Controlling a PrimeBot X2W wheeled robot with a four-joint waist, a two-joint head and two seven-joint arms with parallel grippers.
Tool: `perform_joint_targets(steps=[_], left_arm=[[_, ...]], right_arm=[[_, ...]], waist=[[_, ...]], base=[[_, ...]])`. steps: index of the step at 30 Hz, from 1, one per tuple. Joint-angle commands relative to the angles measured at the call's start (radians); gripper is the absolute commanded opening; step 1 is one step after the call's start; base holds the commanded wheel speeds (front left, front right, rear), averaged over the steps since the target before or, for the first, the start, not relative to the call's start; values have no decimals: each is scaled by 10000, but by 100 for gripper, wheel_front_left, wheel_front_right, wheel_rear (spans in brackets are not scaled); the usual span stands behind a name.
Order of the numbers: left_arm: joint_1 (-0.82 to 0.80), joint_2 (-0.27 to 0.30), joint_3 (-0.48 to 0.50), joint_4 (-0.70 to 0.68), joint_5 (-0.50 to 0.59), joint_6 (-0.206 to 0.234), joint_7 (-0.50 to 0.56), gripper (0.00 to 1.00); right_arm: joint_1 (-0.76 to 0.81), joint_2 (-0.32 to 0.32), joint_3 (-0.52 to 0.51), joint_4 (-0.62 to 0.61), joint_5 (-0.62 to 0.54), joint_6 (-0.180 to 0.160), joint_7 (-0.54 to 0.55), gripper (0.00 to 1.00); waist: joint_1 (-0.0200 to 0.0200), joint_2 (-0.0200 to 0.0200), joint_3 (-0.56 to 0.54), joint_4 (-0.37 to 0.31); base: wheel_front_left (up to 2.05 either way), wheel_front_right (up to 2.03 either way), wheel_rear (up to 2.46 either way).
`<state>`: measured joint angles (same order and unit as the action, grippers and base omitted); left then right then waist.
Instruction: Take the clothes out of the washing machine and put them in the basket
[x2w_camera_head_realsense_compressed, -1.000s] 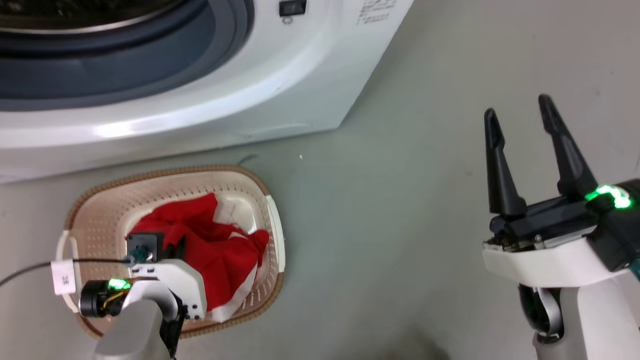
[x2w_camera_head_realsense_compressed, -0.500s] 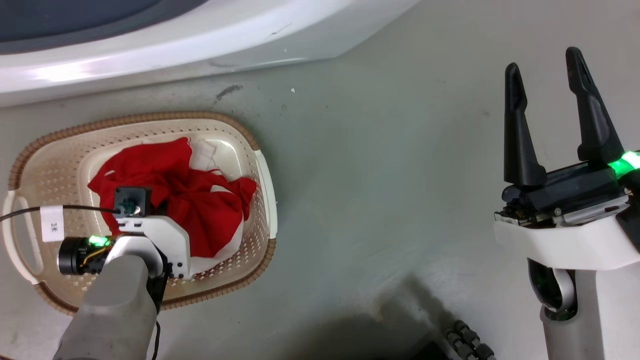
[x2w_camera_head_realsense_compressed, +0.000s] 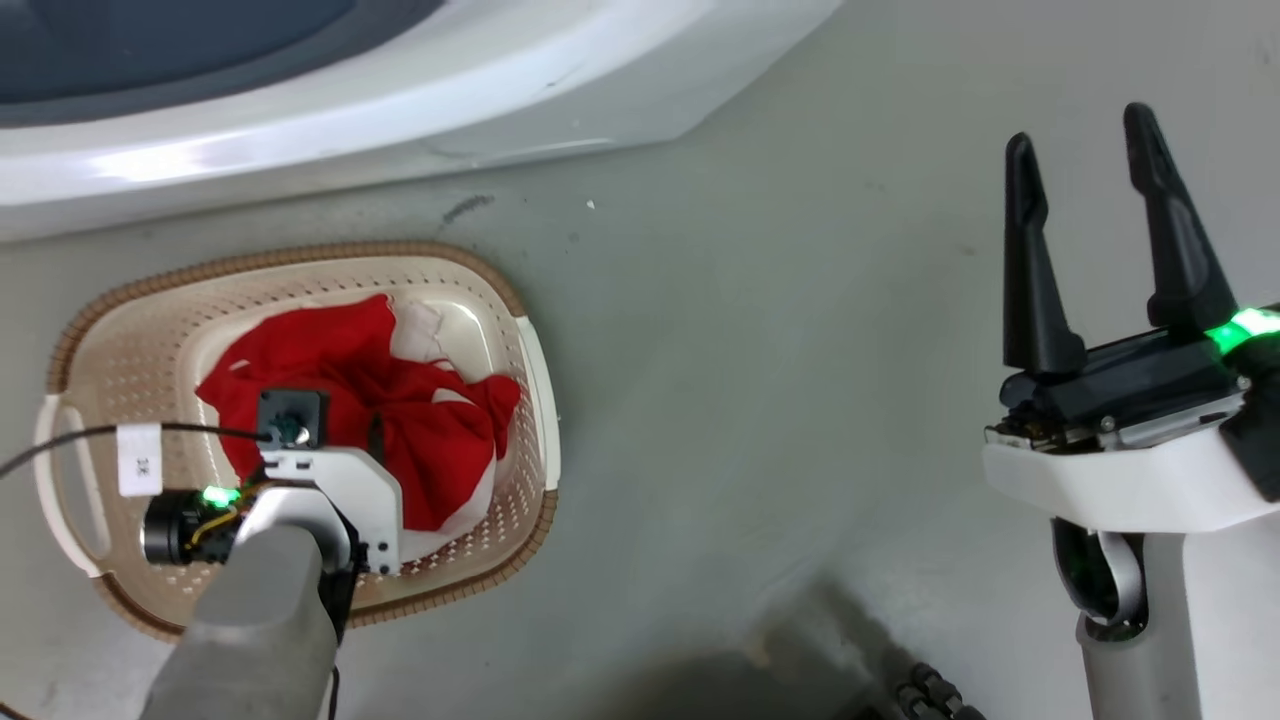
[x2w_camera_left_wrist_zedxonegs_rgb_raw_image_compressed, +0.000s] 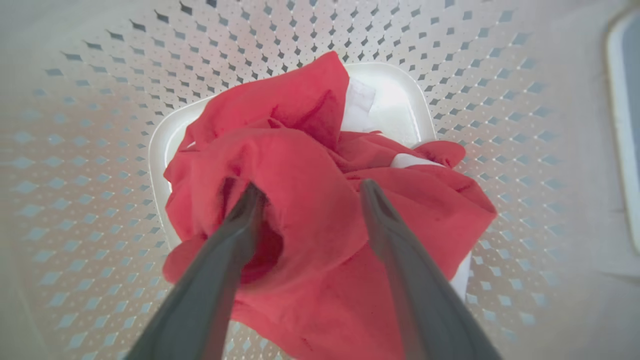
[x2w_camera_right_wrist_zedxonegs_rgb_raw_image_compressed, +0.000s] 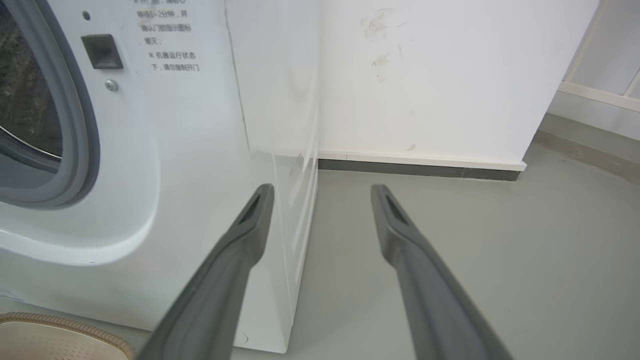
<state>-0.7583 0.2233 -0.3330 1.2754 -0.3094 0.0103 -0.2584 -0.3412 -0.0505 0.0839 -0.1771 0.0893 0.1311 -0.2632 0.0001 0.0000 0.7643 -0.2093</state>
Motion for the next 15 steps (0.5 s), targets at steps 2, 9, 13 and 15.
perform_joint_targets(steps=[2,9,13,15], left_arm=[[423,-121,77,-235,-103,64,-77,100],[1876,-138,492,-2244,58,284,-66,100],[2770,-193,907,-3471,266,451,-68,100],[3220,-269,1144,-4041,410,512,-68,100]], right_arm=[[278,0,77,145,-21,-7,-23,100],[913,0,-22,438,-213,-7,-23,100],[1356,2,-102,591,-329,-7,-23,100],[1557,2,-132,639,-371,-7,-24,100]], waist=[[-1,0,-790,192],[-1,0,-2153,519],[-1,0,-2909,730],[-1,0,-3257,828]], base=[[0,0,0],[0,0,0],[0,0,0],[0,0,0]])
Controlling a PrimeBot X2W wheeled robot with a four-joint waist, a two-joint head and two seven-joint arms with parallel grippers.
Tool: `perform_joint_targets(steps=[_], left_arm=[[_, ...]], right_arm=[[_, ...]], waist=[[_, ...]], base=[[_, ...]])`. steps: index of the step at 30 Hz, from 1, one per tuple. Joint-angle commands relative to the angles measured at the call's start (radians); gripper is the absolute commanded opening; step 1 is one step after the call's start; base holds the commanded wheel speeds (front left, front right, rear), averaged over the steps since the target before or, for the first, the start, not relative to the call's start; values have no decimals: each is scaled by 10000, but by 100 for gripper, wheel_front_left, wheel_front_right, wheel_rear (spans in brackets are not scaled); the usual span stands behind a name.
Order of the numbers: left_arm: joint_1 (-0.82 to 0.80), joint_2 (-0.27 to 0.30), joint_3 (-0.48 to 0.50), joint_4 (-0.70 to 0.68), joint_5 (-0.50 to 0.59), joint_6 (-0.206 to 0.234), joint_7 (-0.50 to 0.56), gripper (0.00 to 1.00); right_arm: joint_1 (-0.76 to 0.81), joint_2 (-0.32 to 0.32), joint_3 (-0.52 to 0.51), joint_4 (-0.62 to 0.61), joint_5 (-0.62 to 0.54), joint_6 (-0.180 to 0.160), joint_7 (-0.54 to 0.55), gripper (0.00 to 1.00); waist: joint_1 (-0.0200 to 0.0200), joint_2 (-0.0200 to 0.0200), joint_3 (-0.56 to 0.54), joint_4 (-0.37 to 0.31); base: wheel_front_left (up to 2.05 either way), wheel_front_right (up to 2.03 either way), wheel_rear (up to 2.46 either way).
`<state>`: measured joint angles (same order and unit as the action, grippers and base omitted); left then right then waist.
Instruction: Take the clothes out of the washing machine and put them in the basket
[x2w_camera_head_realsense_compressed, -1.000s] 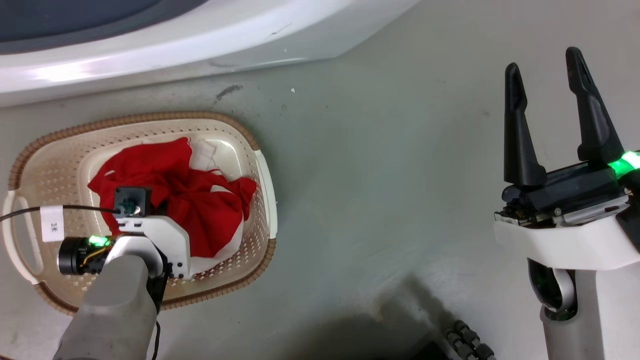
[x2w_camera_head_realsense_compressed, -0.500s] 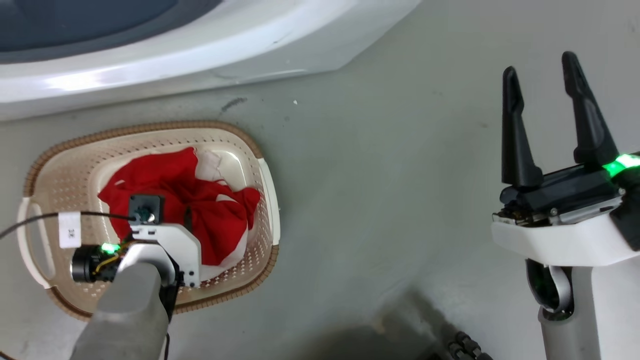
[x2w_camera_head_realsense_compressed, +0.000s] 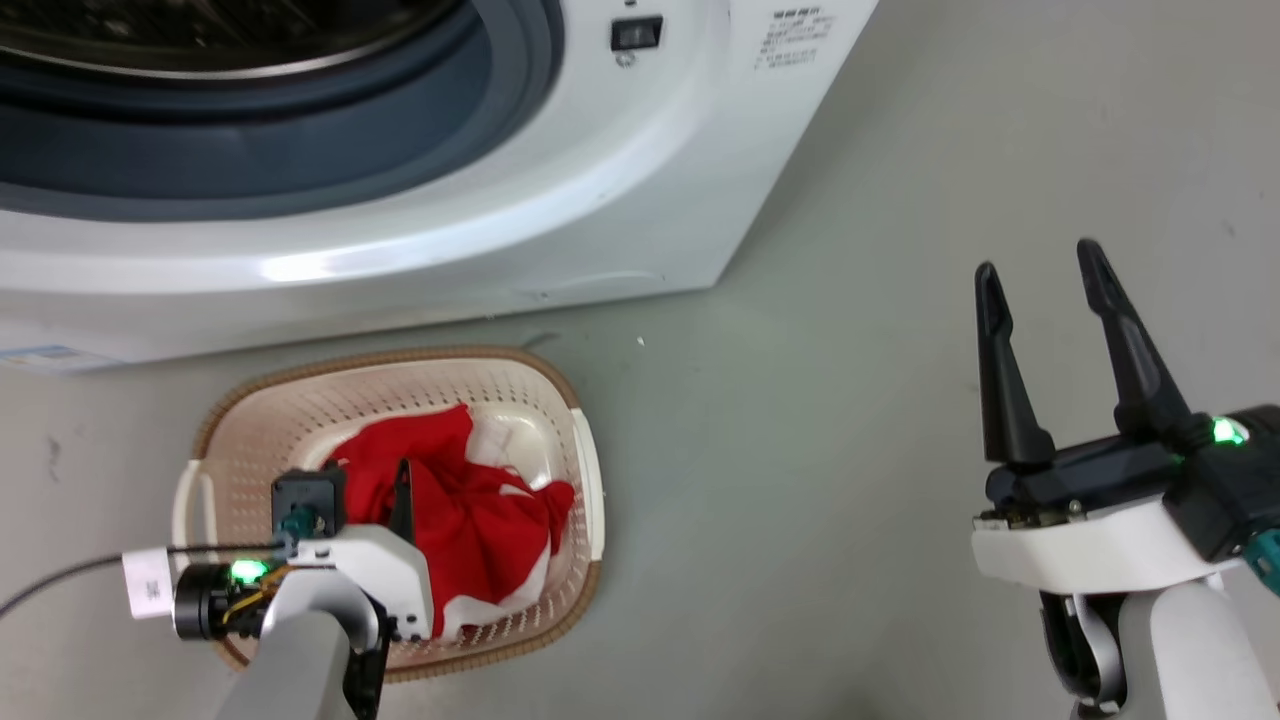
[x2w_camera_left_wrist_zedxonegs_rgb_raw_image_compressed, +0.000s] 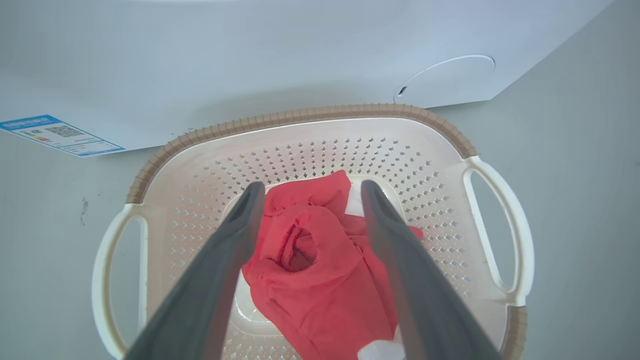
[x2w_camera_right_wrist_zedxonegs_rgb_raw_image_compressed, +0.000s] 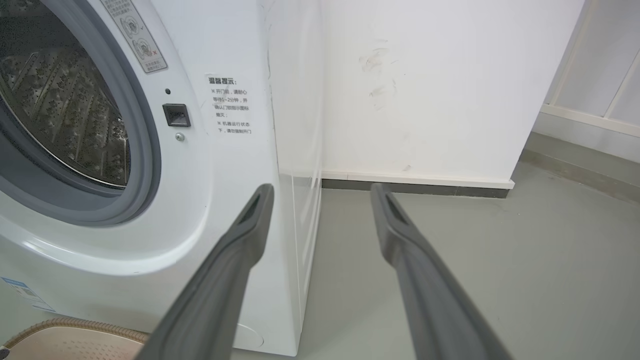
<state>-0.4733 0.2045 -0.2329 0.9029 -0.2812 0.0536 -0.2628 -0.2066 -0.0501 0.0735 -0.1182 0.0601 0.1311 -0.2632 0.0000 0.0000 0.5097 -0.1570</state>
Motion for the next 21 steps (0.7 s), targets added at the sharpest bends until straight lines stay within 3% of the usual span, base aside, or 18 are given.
perform_joint_targets(steps=[1,11,21], left_arm=[[561,-127,249,-615,223,93,-25,100],[2263,-645,1316,-2996,1035,222,-27,100],[3798,-1135,2348,-5455,1743,34,-26,100]], right_arm=[[297,-2,-50,86,-101,-7,-23,100],[1115,-2,-71,270,-174,-7,-23,100],[1944,-2,-186,443,-208,-7,-22,100]], waist=[[0,0,-887,357],[0,0,-2271,715],[0,0,-3589,971]], base=[[0,0,0],[0,0,0],[0,0,0]])
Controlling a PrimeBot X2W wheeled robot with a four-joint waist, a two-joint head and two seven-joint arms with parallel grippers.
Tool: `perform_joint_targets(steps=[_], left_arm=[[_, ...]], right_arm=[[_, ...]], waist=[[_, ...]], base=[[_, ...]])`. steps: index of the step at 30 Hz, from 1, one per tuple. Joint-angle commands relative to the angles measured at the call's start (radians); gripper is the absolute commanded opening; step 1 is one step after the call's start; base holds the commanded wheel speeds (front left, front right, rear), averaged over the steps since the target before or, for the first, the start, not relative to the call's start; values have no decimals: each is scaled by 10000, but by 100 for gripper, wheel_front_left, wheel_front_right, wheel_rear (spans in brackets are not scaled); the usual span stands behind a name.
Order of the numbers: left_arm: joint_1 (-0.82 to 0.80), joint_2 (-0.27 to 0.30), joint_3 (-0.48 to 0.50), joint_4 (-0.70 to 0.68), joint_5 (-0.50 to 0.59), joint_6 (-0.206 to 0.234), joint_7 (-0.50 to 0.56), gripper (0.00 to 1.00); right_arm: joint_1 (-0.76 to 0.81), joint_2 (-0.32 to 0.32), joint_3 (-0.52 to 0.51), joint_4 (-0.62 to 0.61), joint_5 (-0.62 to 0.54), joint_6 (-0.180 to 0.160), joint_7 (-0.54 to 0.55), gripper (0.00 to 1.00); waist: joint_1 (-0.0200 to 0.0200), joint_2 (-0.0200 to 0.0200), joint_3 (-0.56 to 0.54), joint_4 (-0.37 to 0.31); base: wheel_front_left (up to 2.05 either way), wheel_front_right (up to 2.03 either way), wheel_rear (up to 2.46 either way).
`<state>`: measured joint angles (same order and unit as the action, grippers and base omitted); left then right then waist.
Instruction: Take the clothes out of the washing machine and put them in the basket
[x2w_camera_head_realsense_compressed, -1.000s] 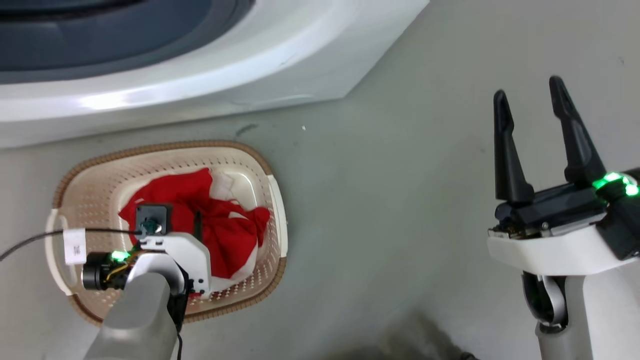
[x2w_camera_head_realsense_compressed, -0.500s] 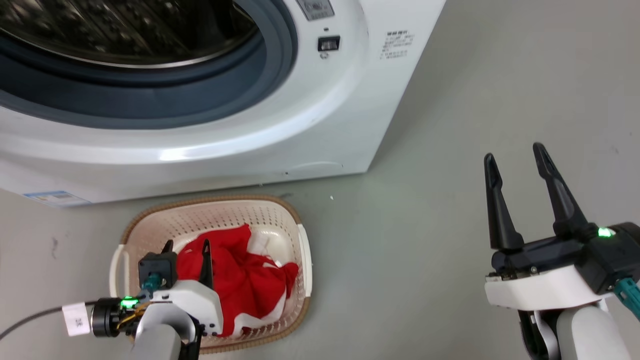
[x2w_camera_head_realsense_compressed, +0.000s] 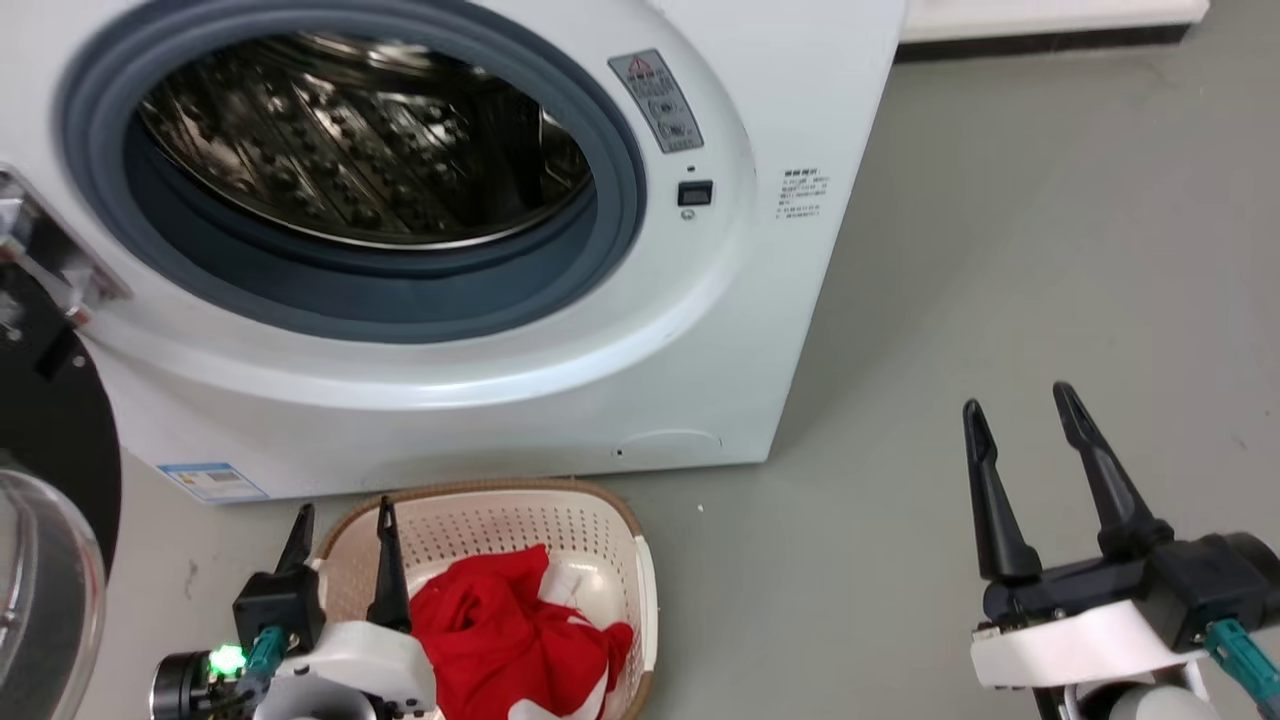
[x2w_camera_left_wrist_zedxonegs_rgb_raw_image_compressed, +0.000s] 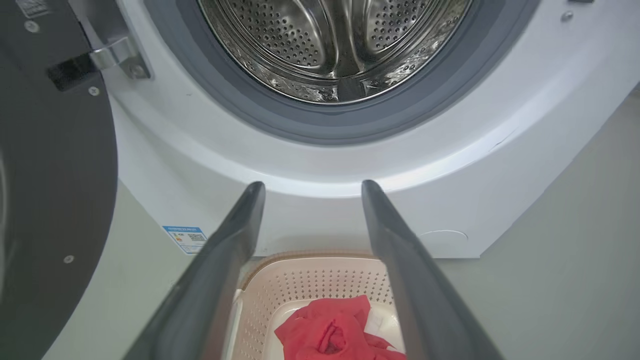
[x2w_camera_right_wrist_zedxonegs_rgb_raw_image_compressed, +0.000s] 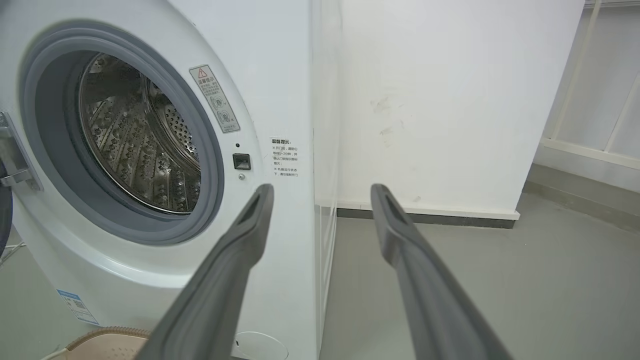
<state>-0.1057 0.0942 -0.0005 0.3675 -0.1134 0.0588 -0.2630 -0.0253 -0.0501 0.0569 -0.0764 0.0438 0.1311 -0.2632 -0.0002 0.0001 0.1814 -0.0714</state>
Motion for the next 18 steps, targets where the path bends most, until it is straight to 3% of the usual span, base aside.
perform_joint_targets(steps=[1,18], left_arm=[[285,-75,109,-333,103,-33,-24,100],[1848,-427,254,-2776,570,-158,-25,100]], right_arm=[[220,-2,-29,39,-54,-7,-22,100],[1297,-3,-457,181,274,-7,-22,100]], waist=[[2,-1,-420,138],[2,-1,-1700,323]], base=[[0,0,0],[0,0,0]])
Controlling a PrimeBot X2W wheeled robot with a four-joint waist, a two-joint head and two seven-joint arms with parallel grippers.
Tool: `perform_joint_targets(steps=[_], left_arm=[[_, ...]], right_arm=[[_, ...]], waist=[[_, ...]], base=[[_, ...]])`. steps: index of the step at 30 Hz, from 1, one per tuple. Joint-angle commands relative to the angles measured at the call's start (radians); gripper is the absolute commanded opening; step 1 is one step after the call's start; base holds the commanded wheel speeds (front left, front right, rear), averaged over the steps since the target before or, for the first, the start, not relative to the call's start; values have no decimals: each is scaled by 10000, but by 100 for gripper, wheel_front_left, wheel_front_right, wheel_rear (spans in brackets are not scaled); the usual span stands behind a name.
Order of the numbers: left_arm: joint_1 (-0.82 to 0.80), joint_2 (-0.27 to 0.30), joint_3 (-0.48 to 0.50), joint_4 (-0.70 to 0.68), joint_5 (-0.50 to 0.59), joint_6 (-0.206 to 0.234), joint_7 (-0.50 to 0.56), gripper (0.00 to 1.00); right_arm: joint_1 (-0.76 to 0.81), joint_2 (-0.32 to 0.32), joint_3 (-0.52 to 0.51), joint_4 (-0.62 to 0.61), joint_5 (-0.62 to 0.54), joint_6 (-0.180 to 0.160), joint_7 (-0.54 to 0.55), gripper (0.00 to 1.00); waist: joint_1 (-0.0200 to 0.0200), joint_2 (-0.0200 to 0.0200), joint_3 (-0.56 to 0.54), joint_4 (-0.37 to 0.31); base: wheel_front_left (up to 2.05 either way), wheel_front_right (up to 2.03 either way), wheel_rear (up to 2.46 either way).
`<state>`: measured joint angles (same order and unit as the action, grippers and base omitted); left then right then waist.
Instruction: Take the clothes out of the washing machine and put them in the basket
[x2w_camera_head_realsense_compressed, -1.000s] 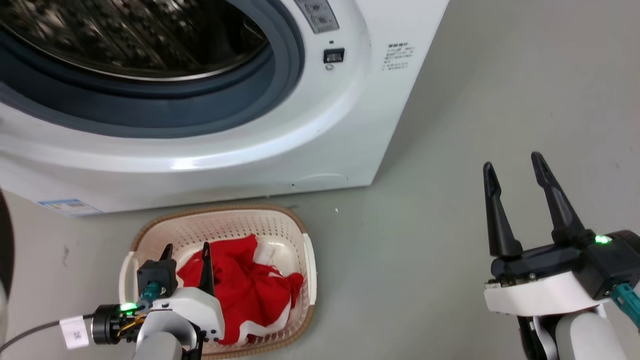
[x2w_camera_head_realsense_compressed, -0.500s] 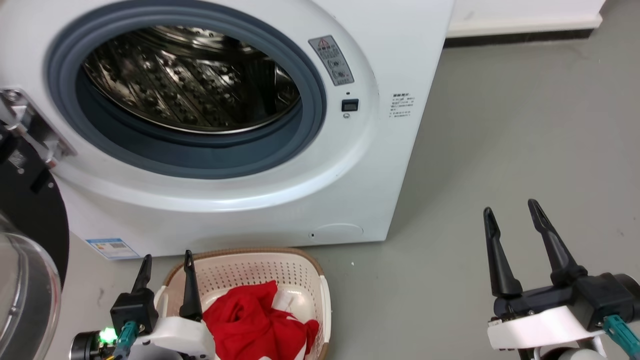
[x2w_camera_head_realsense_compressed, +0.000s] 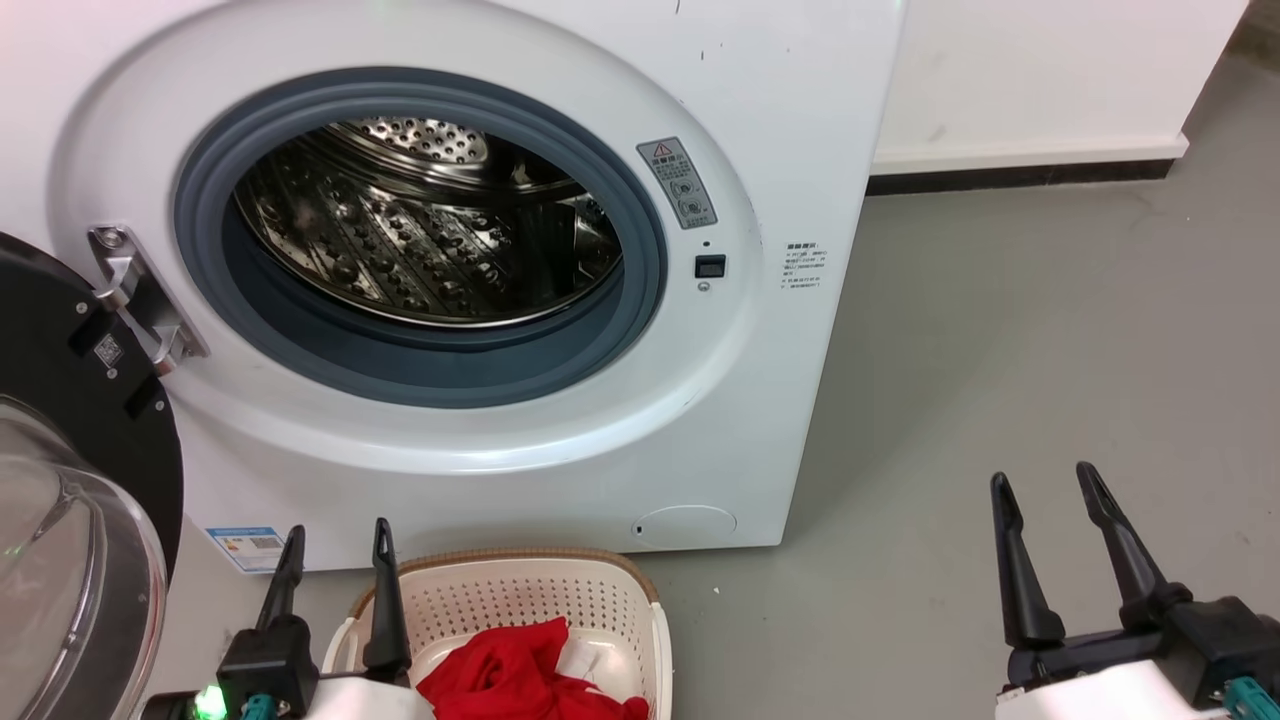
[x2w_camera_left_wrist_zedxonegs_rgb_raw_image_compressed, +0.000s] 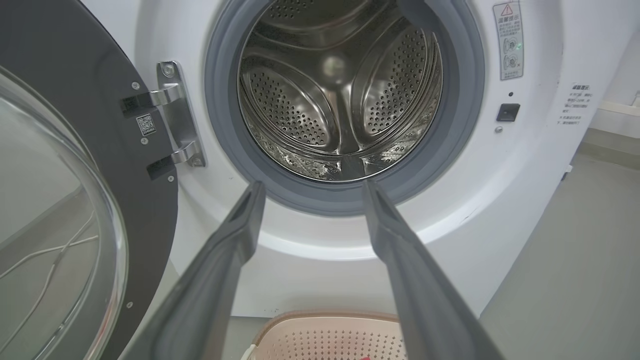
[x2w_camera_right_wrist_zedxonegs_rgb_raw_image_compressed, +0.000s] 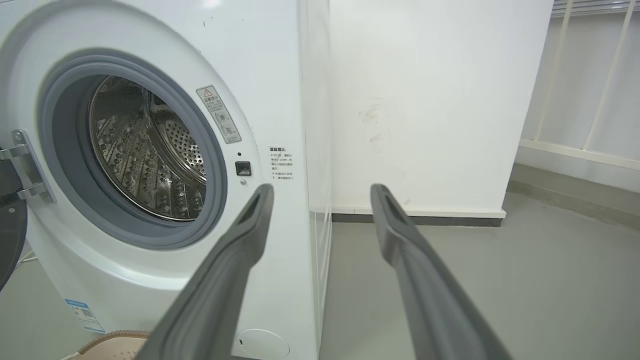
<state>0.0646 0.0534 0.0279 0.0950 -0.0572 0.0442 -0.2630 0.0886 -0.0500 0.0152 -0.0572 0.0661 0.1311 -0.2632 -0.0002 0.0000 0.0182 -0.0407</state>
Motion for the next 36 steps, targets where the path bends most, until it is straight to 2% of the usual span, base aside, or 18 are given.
perform_joint_targets(steps=[1,27,28,32,36], left_arm=[[191,-19,-51,-86,5,-22,-25,100],[595,-35,-71,-316,-111,154,-25,100],[517,-25,-99,-293,-96,108,3,0],[587,-46,-97,97,-198,100,103,0],[392,-45,18,243,-1047,-5,368,0]], right_arm=[[215,-4,-72,-14,68,-7,-22,100],[508,-4,-166,-87,294,-7,-22,100],[401,0,-170,-32,236,0,2,0],[466,5,-147,296,344,0,23,0],[367,-53,-136,395,1265,0,164,0]], waist=[[2,0,-117,20],[2,0,-437,-124],[3,0,-438,-125],[3,0,-436,-124],[3,0,-427,-106]], base=[[0,0,0],[0,0,0],[0,0,0],[0,0,0],[0,0,0]])
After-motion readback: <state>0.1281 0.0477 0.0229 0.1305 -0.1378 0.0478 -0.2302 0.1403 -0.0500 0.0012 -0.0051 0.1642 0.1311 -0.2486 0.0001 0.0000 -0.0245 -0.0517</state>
